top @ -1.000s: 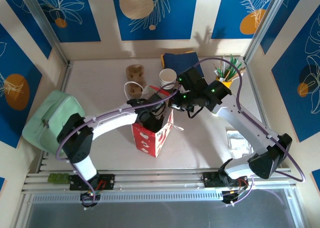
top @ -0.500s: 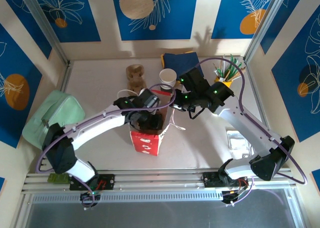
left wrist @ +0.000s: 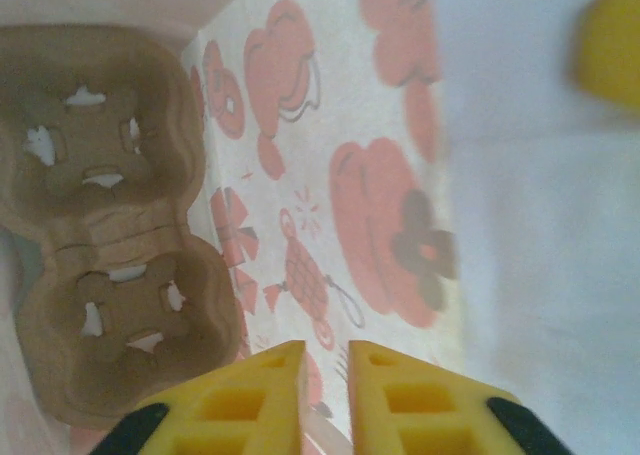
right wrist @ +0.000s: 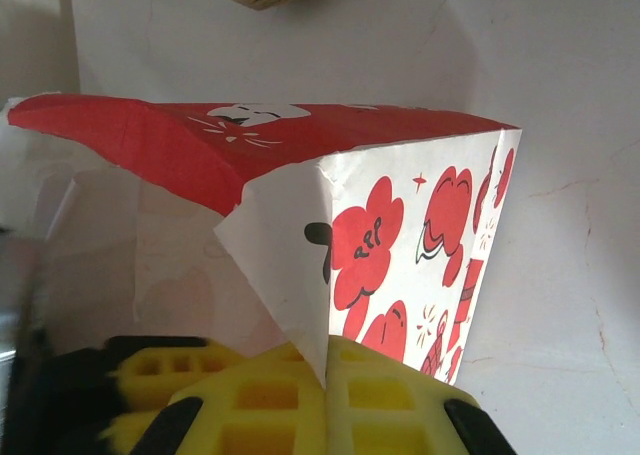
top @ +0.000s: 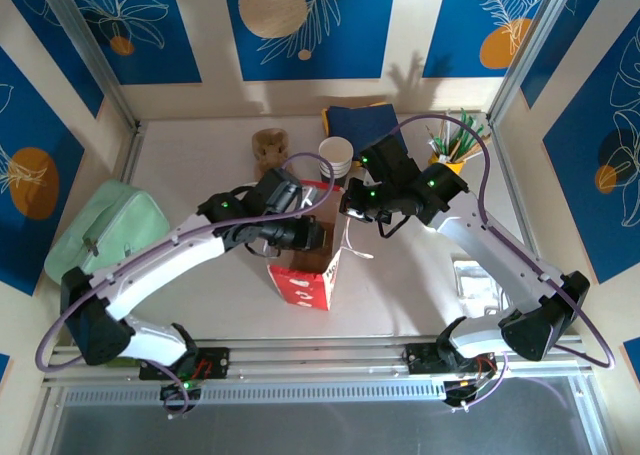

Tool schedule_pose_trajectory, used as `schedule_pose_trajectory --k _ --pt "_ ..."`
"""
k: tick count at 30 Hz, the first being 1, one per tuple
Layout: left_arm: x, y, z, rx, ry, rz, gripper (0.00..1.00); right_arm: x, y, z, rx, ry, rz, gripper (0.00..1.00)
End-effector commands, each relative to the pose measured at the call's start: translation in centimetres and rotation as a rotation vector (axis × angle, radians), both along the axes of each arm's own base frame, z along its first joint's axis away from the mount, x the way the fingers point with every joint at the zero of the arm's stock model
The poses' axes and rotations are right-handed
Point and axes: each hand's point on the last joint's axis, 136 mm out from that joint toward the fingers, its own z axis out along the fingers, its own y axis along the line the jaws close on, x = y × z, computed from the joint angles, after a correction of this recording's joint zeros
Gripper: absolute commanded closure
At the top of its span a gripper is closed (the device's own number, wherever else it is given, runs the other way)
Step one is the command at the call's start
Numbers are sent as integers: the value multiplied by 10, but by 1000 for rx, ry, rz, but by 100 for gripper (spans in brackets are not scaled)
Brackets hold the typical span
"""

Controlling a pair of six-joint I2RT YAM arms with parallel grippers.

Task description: Pack the takeout coffee

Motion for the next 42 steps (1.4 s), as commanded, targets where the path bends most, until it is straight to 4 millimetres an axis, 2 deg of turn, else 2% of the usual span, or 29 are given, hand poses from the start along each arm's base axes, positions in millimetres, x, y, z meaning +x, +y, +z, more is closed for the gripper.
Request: schedule_pose_trajectory --k 1,4,10,14,20,25,29,32,39,42 --pt "4 15 59 -87 -135 46 77 -6 -3 7 11 -29 32 100" --pt "5 38 88 -108 -225 106 64 -5 0 12 37 -49 60 100" --pt "7 104 127 -92 -397 297 54 -11 6 25 104 -127 150 100" --pt "5 153 133 -40 -487 460 50 -20 10 39 168 -214 229 100" --pt "-1 202 122 22 -548 623 43 -43 11 63 247 -354 361 100" --pt "-6 217 114 38 -563 666 41 -59 7 76 286 -448 419 100" --pt "-6 218 110 50 -562 668 41 -67 3 80 311 -497 434 100" --pt "-5 217 108 54 -560 666 41 -66 1 80 311 -495 416 100" --pt "-3 214 102 67 -548 660 40 -66 10 76 327 -445 428 100" --pt "-2 211 99 65 -539 653 40 -60 12 70 313 -413 409 100"
